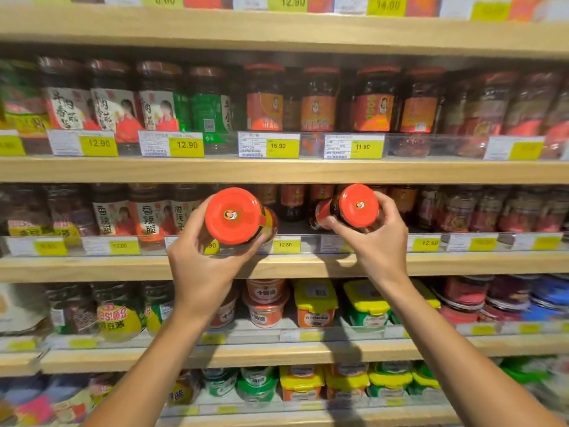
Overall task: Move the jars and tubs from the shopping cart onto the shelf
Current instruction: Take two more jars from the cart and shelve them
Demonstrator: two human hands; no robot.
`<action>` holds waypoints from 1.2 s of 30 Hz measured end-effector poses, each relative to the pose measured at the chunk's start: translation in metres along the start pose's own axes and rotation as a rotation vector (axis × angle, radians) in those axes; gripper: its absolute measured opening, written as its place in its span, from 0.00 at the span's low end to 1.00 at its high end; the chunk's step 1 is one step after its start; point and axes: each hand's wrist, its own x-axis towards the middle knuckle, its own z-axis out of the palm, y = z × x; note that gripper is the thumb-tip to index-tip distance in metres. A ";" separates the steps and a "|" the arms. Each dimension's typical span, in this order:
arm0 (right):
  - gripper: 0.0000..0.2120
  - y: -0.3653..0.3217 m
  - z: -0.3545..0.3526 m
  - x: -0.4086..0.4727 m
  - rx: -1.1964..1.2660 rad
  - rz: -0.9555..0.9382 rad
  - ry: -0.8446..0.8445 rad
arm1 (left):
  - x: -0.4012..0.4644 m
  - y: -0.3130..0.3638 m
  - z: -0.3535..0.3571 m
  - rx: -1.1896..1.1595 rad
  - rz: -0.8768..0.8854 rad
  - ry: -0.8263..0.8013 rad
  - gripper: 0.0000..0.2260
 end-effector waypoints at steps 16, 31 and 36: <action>0.31 -0.009 0.010 0.045 -0.519 0.069 -0.094 | 0.006 -0.004 0.015 0.016 0.000 -0.002 0.33; 0.41 -0.007 0.032 0.051 -0.699 0.160 -0.361 | 0.006 -0.007 0.035 0.108 0.006 0.045 0.32; 0.34 -0.007 0.012 0.036 -0.650 0.132 -0.328 | 0.004 -0.019 0.043 0.115 -0.031 0.023 0.32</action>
